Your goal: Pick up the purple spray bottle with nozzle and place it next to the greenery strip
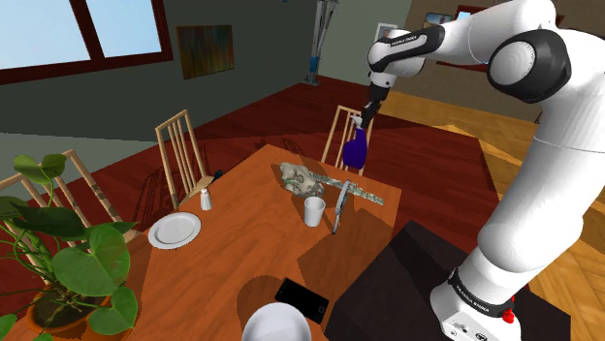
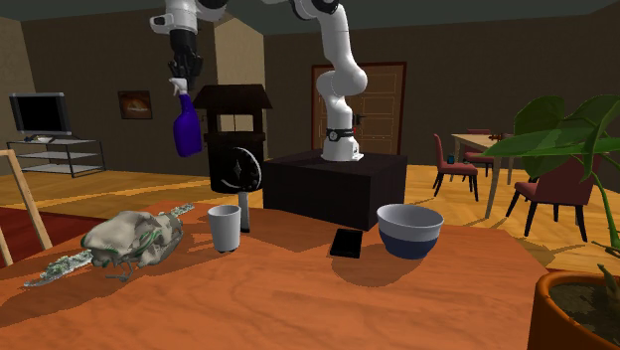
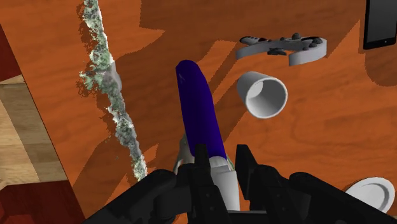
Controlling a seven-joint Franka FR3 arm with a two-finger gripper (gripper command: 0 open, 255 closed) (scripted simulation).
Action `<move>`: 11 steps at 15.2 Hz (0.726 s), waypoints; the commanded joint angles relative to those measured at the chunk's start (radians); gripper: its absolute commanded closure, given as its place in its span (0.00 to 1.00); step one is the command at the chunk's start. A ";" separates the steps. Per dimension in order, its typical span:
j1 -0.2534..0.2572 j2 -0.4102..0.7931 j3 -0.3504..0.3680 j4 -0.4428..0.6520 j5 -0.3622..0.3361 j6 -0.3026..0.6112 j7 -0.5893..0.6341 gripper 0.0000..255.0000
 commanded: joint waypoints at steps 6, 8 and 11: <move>0.000 0.027 0.003 -0.059 0.012 0.085 -0.014 1.00; 0.000 0.036 0.004 -0.074 0.016 0.109 -0.019 1.00; -0.001 0.051 0.006 -0.095 0.022 0.144 -0.026 1.00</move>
